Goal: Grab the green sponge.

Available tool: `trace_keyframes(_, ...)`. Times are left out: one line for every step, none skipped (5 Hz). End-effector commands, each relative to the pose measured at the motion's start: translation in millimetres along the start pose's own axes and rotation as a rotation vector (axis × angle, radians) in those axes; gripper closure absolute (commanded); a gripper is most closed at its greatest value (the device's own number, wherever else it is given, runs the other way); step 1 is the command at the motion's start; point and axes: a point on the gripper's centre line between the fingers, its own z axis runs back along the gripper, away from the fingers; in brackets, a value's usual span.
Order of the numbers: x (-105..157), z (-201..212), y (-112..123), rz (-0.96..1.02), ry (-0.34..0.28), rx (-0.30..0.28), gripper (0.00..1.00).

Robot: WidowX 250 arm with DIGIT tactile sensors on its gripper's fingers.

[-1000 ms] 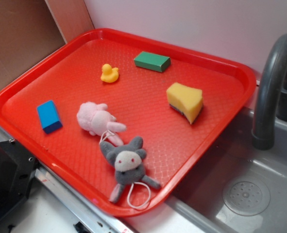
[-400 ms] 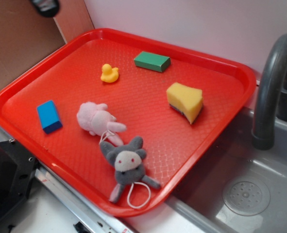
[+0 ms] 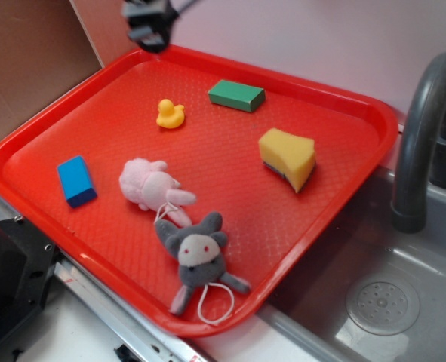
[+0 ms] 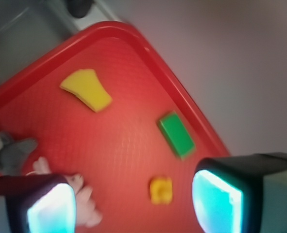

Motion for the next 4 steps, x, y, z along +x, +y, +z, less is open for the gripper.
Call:
trace_keyframes(45, -52, -47, -0.412, 0.069, -0.001, 0.0)
trace_keyframes(52, -77, -54, -0.454, 0.1, -0.029, 0.0)
trace_keyframes(59, -105, -54, -0.451, 0.143, -0.052, 0.0)
trace_keyframes(63, -123, -47, -0.412, 0.158, -0.065, 0.0)
